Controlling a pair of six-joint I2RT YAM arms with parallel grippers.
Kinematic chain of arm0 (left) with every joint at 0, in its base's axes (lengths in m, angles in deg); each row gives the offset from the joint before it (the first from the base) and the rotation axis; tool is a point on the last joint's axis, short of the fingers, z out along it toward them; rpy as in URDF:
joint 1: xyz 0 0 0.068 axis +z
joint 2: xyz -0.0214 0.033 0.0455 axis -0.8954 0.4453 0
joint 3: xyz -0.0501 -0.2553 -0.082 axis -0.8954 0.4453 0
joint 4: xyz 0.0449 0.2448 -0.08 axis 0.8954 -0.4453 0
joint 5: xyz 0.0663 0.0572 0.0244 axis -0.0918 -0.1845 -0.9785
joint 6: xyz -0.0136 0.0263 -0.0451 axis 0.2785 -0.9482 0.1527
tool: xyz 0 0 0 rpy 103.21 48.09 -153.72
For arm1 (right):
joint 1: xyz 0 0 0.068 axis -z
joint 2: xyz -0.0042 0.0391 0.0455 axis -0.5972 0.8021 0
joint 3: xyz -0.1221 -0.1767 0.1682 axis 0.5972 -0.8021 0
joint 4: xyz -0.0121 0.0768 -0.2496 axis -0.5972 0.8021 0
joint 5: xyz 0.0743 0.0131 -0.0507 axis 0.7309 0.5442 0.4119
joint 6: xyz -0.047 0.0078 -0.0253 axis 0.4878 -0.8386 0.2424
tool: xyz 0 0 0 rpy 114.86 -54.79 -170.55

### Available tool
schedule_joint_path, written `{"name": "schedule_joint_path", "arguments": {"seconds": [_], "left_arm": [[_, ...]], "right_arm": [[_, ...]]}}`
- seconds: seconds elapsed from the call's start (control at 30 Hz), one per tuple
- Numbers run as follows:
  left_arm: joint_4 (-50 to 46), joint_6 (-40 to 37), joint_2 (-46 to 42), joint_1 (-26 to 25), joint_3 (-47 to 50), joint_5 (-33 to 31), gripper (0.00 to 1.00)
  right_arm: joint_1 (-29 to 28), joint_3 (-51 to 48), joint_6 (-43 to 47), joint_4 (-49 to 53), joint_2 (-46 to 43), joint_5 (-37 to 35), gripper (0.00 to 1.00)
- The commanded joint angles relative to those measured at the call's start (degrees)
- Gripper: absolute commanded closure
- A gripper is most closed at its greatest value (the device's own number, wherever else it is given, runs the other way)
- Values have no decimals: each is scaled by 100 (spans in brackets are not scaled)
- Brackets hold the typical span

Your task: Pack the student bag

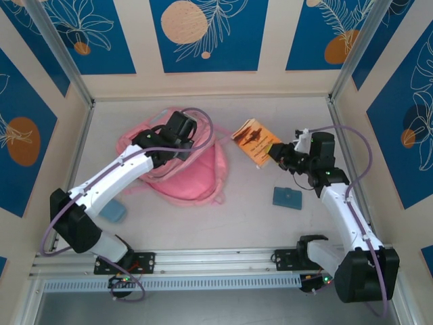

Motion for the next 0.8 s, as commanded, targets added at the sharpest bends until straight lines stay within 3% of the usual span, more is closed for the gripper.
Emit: {"name": "schedule_joint_path", "arguments": {"seconds": [0.0,0.23,0.6,0.77], "left_arm": [[981,23,-17,-38,-451,395,100],[1114,271,241,-34,-735,790,100],[1103,779,427,-36,-1067,962,100],[1064,833,435,-36,-1147,1055,100]], "right_arm": [[-557,-250,-211,-581,-55,491,84],[-1732,-324,-1044,-1529,778,80,85],[-2382,609,-2437,-3174,2804,-547,86],[-2540,1279,-2689,-3148,3742,-884,86]]}}
